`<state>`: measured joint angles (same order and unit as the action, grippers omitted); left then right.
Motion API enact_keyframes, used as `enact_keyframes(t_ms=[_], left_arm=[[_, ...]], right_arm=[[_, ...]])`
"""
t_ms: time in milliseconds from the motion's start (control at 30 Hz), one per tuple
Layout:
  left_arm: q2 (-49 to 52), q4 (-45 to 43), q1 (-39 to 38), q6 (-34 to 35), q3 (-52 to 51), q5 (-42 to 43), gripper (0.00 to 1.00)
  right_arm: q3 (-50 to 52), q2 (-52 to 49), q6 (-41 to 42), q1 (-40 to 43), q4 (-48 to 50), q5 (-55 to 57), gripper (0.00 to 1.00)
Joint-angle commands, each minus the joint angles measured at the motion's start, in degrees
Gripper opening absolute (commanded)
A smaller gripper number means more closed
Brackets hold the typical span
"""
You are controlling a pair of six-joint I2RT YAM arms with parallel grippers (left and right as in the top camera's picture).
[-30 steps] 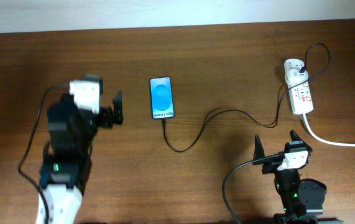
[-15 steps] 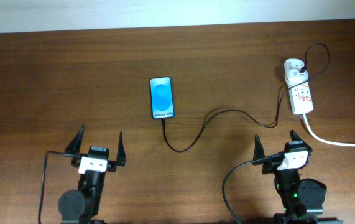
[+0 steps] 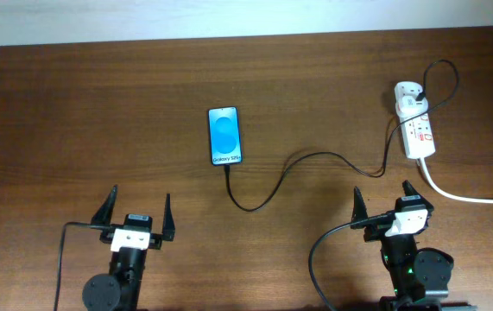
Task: Plug charger to phone and switch on socket
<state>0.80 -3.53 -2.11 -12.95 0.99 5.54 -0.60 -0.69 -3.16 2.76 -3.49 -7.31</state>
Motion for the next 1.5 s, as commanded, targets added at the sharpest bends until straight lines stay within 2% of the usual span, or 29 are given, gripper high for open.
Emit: enact_keyframes(t_ms=[0, 1467], left_arm=[[0.00, 7.89, 0.09, -0.79, -0.46, -1.25, 0.99], [0.85, 7.93, 0.09, -0.81, -0.42, -1.31, 0.99]], right_arm=[[0.28, 0.48, 0.39, -0.50, -0.37, 0.31, 0.98], [0.28, 0.48, 0.39, -0.50, -0.37, 0.31, 0.99]])
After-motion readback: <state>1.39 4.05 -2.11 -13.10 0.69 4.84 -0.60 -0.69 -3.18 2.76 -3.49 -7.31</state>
